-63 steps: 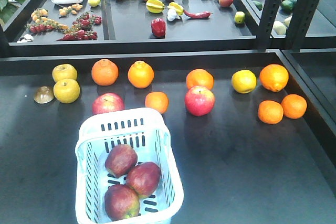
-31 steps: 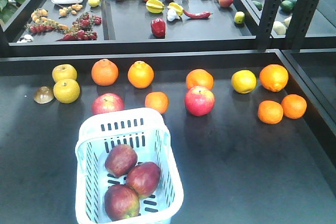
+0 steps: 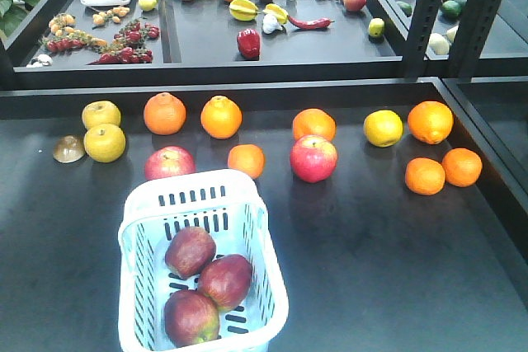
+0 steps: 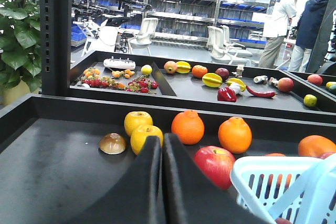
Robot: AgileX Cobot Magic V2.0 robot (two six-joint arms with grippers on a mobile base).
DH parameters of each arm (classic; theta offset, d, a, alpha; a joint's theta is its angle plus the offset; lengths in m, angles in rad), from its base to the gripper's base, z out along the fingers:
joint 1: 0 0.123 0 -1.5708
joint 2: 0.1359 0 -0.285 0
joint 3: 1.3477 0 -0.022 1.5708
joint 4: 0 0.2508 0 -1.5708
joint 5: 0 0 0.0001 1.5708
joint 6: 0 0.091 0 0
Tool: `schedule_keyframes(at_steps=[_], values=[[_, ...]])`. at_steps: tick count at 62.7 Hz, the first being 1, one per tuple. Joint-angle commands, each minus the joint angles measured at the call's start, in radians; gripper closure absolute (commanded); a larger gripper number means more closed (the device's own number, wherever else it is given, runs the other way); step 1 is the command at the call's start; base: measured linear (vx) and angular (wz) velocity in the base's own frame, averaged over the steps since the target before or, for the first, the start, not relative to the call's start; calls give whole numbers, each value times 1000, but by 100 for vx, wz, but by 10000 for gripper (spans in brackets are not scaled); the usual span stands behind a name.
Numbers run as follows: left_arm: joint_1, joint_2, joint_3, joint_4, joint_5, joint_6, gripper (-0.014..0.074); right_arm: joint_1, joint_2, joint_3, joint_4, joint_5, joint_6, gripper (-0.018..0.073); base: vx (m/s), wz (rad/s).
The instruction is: Pick three apples into basket with both arms
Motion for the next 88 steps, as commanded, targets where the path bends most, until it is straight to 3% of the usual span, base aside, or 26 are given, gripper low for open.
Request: schedule_keyframes(at_steps=[1, 88], values=[[-1, -3, -32, -9, -72, -6, 602, -5, -12, 15, -1, -69, -9, 564, 0, 0], [-1, -3, -32, -9, -72, -6, 602, -5, -12, 14, 0, -63, -9, 564, 0, 0]])
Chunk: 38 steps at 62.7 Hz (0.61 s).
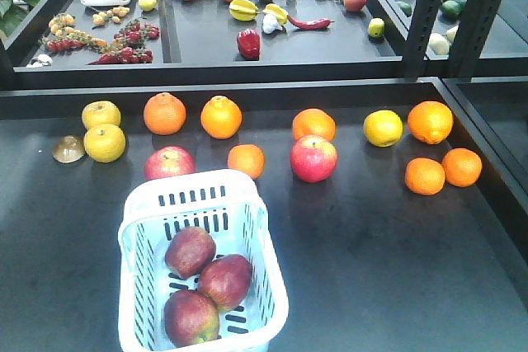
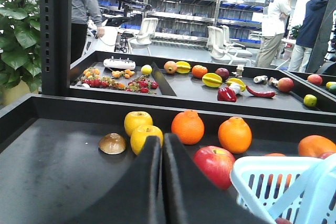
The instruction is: Pick three apples into basket with both arms
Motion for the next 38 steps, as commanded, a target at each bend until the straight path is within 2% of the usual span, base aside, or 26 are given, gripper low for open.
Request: schedule_keyframes(at_steps=[1, 38], values=[[-1, -3, -32, -9, -72, -6, 602, -5, -12, 14, -2, -67, -9, 564, 0, 0], [-1, -3, -32, -9, -72, -6, 602, -5, -12, 14, -2, -67, -9, 564, 0, 0]])
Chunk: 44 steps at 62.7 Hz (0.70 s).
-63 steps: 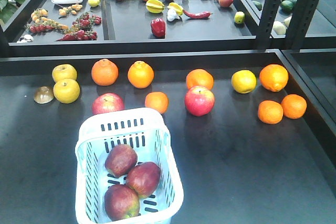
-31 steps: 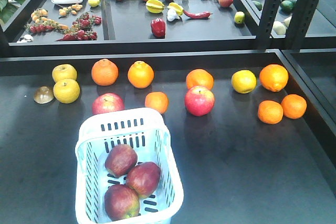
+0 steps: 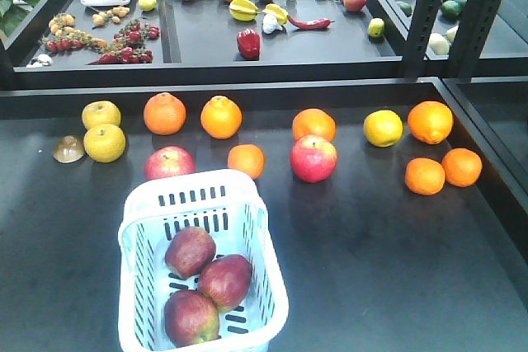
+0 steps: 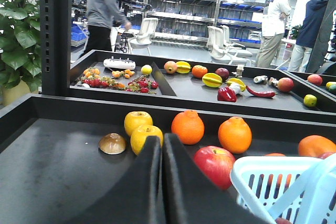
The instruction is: Pick three apples into basket with both arms
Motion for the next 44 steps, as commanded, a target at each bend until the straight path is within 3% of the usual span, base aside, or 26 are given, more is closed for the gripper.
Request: schedule_keyframes(at_steps=[1, 44], values=[[-1, -3, -32, -9, -72, -6, 602, -5, -12, 14, -2, -68, -9, 564, 0, 0], [-1, -3, -32, -9, -72, -6, 602, -5, -12, 14, -2, -68, -9, 564, 0, 0]])
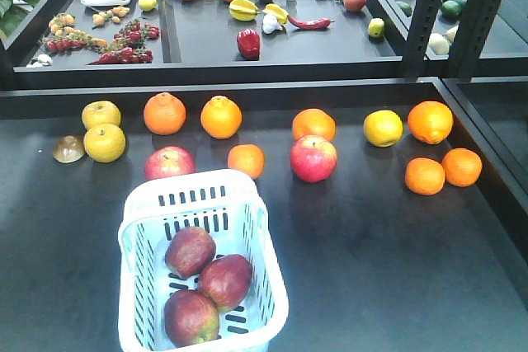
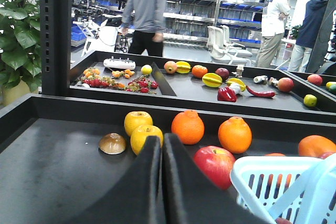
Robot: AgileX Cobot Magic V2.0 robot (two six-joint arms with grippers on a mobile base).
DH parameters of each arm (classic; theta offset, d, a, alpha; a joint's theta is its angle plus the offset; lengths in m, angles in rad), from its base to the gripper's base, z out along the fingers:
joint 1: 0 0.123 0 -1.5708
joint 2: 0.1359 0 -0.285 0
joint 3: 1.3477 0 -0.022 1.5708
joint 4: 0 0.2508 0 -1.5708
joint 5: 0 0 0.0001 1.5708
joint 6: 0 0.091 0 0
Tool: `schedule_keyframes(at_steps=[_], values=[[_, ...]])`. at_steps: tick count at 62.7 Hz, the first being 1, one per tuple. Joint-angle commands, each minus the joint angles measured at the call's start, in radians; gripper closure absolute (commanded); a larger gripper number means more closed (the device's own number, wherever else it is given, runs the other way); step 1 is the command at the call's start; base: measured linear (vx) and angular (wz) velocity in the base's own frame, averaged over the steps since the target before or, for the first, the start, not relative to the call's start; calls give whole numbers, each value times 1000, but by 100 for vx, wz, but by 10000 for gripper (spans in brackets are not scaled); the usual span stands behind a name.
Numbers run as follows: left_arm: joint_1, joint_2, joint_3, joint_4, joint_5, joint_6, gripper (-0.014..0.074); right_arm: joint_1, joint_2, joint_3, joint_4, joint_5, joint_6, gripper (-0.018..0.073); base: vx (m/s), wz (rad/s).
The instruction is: Pick three apples into basket with both arms
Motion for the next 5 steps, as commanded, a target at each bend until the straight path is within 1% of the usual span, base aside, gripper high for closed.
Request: schedule_keyframes(at_steps=[1, 5], values=[[-1, -3, -32, -9, -72, -6, 602, -5, -12, 14, -2, -68, -9, 564, 0, 0], [-1, -3, -32, -9, -72, -6, 602, -5, -12, 14, -2, -68, -9, 564, 0, 0]])
